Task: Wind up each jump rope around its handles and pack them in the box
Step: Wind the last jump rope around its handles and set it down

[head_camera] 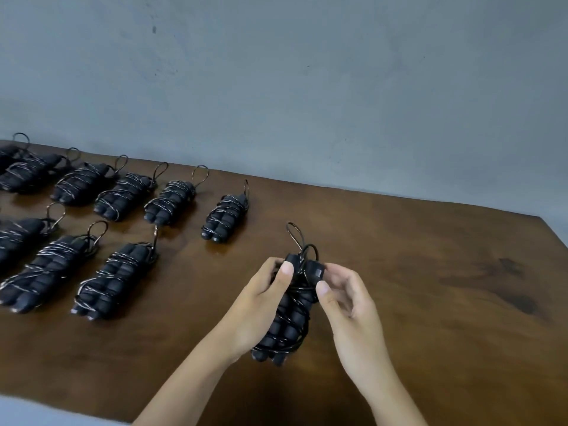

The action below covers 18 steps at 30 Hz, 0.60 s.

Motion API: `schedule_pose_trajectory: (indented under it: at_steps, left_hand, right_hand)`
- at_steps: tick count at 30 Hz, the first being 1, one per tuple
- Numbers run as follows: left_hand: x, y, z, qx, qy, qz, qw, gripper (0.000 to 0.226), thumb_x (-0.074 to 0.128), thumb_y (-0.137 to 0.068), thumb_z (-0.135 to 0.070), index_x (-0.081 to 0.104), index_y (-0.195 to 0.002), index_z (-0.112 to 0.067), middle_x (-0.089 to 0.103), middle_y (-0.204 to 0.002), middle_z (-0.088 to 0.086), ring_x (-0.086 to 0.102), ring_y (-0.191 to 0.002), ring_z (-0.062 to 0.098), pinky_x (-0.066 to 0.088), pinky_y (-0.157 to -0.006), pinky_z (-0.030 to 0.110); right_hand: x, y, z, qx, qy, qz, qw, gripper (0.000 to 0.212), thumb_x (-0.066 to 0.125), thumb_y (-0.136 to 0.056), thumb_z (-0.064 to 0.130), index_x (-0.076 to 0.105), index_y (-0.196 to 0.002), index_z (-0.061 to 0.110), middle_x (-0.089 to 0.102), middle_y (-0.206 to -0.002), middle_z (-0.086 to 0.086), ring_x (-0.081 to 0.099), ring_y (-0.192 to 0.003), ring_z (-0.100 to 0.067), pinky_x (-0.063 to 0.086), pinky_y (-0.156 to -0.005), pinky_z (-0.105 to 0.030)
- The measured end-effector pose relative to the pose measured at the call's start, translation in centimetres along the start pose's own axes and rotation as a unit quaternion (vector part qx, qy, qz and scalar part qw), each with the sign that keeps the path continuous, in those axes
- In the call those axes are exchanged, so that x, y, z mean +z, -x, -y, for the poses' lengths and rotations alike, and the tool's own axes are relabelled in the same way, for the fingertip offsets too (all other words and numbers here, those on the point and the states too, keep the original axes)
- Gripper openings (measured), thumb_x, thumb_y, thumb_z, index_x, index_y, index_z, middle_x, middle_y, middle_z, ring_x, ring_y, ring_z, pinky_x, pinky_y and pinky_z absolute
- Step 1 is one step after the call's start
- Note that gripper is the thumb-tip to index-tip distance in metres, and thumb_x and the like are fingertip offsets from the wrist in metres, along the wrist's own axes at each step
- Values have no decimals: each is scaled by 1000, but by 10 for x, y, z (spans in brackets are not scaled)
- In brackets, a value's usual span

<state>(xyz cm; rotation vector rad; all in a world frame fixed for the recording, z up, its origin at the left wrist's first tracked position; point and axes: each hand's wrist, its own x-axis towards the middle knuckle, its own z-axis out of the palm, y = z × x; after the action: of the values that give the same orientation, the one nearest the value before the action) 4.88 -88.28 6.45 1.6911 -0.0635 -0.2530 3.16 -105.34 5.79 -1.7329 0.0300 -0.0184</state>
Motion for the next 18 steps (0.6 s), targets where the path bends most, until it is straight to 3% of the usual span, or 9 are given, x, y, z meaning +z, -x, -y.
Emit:
schedule_pose_trajectory:
  at_steps: [3, 5, 8, 10, 13, 18]
  left_hand:
    - [-26, 2, 3, -11, 28, -15, 999, 42, 30, -102, -62, 58, -109, -31, 66, -81, -21, 63, -77, 0, 50, -74, 20]
    - [-42, 4, 6, -25, 48, 3, 999, 47, 27, -101, -66, 55, -120, -32, 69, -89, -14, 65, -82, 9, 55, -69, 20]
    - [-63, 6, 12, -19, 60, 36, 997, 52, 24, -98, -70, 51, -132, -42, 67, -124, -11, 66, -110, 2, 57, -95, 29]
    - [-75, 7, 14, -19, 68, 63, 996, 49, 23, -99, -70, 50, -135, -51, 63, -131, -20, 59, -123, -5, 50, -106, 31]
    - [-93, 9, 15, -28, 74, 105, 991, 48, 23, -97, -69, 49, -136, -56, 64, -125, -30, 59, -121, -8, 52, -98, 21]
    - [-125, -4, 21, -26, 24, 94, 995, 50, 33, -93, -69, 53, -133, -48, 64, -122, -21, 67, -110, 0, 56, -94, 19]
  right_hand:
    - [33, -1, 7, 17, -8, 17, 1000, 33, 62, -96, 38, 55, -128, 40, 62, -125, 31, 64, -111, 1, 52, -92, -25]
    - [53, -2, 10, 22, -4, 29, 999, 41, 65, -93, 42, 51, -132, 43, 59, -127, 36, 60, -114, 7, 51, -95, -23]
    - [82, -5, 12, 25, 12, 27, 999, 53, 71, -89, 42, 47, -137, 45, 55, -125, 43, 54, -117, 16, 47, -95, -14]
    - [100, -8, 14, 31, 31, 9, 999, 57, 76, -88, 37, 44, -134, 48, 55, -121, 45, 52, -112, 22, 46, -86, -5]
    - [119, -12, 12, 43, 43, -24, 998, 54, 79, -85, 35, 48, -127, 46, 66, -112, 32, 63, -106, 8, 52, -85, -19]
    - [139, -15, 8, 72, 14, -60, 996, 44, 78, -87, 35, 55, -124, 40, 70, -105, 23, 67, -96, 0, 53, -86, -30]
